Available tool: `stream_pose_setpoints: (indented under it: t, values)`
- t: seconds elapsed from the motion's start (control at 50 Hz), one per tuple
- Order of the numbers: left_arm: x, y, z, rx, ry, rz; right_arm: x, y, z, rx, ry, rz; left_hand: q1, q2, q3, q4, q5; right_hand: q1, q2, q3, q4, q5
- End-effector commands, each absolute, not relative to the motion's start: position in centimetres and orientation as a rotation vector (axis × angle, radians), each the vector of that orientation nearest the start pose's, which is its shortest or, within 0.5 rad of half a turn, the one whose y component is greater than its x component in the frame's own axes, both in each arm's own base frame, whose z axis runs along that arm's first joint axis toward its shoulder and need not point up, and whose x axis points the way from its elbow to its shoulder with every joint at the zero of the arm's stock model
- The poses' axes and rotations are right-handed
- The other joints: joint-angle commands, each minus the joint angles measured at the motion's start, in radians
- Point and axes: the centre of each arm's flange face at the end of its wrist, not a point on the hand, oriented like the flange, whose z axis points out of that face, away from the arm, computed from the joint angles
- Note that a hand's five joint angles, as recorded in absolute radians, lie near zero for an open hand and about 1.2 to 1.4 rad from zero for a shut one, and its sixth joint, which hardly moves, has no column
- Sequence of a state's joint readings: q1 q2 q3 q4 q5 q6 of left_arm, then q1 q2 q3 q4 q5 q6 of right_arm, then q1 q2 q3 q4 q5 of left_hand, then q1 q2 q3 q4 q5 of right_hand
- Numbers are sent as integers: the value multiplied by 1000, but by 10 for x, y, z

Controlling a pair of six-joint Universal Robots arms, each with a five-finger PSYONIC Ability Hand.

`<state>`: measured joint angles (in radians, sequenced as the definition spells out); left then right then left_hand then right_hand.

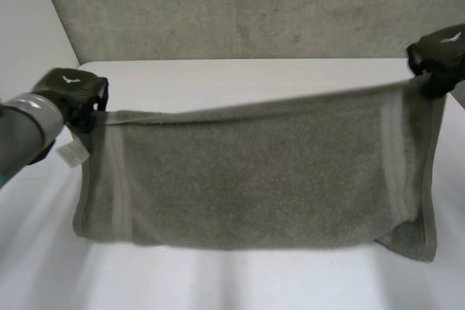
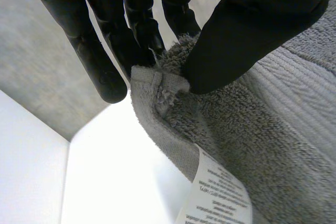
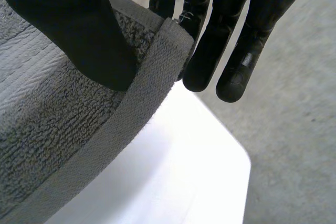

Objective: Fold the towel.

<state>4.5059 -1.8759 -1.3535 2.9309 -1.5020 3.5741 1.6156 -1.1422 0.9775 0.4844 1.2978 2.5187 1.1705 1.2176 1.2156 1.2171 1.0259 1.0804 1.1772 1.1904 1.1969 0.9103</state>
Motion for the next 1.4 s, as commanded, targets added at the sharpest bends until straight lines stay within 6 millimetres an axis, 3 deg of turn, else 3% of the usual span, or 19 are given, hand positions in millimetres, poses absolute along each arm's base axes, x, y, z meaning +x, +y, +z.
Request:
stream_pose_setpoints:
  t: [0.02,0.08,0.12,0.14,0.16,0.18,0.22,0.26,0.4,0.52,0.56,0.62,0.72,0.82,0.94,1.04,1.2,1.32,1.4]
  values:
    - [-219,-365,248,819,2142,-1980,201,-396,282,-1114,2376,-2079,226,179,181,179,196,316,219,206,199,311]
    - [-224,-387,281,727,1876,-2238,207,-415,313,-1021,2167,-2399,226,179,181,179,196,316,219,206,199,311]
    - [-227,-393,304,673,1719,-2367,211,-420,368,-809,1820,-2775,226,179,181,179,196,316,219,206,199,311]
    - [-227,-395,330,617,1556,-2477,211,-420,369,-808,1818,-2777,226,179,181,179,196,316,219,206,199,311]
    - [-227,-391,356,564,1405,-2570,213,-412,401,-668,1616,-2925,226,179,181,179,196,316,219,206,199,311]
    - [-227,-391,357,564,1403,-2571,213,-412,401,-667,1614,-2926,226,179,181,179,196,316,219,206,199,311]
    - [-225,-382,394,466,1195,-2707,209,-394,440,-473,1332,-3069,226,179,181,179,196,316,219,206,199,311]
    - [-224,-377,404,434,1165,-2754,208,-388,445,-450,1290,-3077,226,179,181,179,196,316,219,206,199,311]
    - [-220,-376,386,431,1359,-2748,214,-383,412,-599,1512,-2902,226,179,181,179,196,316,219,206,199,311]
    - [-220,-379,316,516,1662,-2580,221,-384,334,-817,1843,-2534,226,179,181,179,196,316,219,206,199,311]
    - [-221,-379,270,578,1826,-2469,222,-383,292,-867,1968,-2383,226,179,181,179,196,316,219,206,199,311]
    - [-222,-378,245,616,1913,-2408,221,-383,268,-894,2041,-2298,226,179,181,179,196,316,219,206,199,311]
    - [-219,-365,170,702,2175,-2158,219,-374,185,-1009,2289,-1982,226,179,181,179,196,316,219,206,199,311]
    - [-209,-350,147,804,2246,-1949,215,-361,161,-1128,2397,-1819,226,179,181,179,196,316,219,206,199,311]
    - [-191,-331,158,885,2244,-1782,209,-345,169,-1215,2465,-1690,226,179,181,179,196,316,219,206,199,311]
    - [-181,-287,176,974,2335,-1588,172,-312,197,-1357,2614,-1431,226,179,181,179,196,316,219,206,199,311]
    - [-168,-233,210,1010,2477,-1382,147,-278,233,-1564,2605,-1305,226,179,181,179,196,316,219,206,199,311]
    - [-169,-223,225,1067,2418,-1402,143,-277,251,-1550,2539,-1393,226,179,181,179,196,316,219,206,199,311]
    - [-176,-239,235,1063,2298,-1567,147,-290,258,-1476,2490,-1507,226,179,181,179,196,316,219,206,199,311]
